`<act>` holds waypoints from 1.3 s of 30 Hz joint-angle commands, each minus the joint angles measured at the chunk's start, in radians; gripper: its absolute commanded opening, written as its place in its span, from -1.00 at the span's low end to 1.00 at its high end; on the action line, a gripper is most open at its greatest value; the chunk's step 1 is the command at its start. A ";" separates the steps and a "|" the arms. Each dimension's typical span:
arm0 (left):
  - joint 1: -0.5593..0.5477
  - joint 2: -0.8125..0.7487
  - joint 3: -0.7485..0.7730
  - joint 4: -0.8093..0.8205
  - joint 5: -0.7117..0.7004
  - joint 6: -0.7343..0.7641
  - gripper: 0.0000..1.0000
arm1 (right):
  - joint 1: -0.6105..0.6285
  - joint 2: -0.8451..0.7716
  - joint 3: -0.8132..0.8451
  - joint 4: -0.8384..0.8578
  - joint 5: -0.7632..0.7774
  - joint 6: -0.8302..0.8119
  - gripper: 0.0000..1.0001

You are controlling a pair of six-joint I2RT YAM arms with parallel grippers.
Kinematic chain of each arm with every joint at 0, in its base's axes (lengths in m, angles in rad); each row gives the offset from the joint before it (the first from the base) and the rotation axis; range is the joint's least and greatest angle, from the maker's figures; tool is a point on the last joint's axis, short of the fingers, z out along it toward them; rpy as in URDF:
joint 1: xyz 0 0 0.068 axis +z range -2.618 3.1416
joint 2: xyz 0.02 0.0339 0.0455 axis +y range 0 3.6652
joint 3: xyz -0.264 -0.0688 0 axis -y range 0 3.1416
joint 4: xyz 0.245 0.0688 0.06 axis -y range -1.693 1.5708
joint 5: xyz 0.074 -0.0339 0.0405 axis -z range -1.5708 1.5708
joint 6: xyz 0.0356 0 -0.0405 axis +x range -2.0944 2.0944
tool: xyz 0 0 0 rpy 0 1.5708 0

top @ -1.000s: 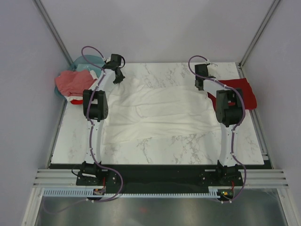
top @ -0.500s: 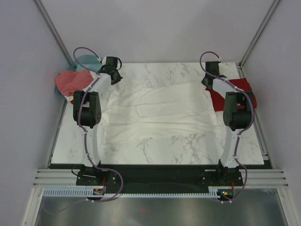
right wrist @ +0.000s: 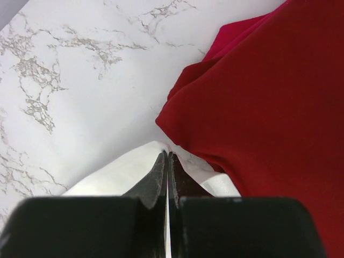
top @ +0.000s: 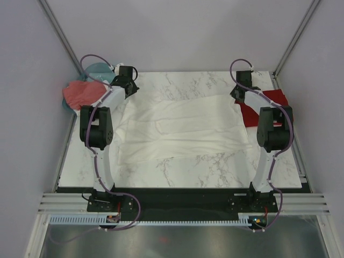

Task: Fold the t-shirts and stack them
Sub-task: Fold the tshirt

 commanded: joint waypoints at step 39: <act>-0.072 -0.740 -0.760 0.324 -0.113 0.001 -0.96 | -0.109 -0.363 -0.364 0.019 -0.067 0.068 -1.00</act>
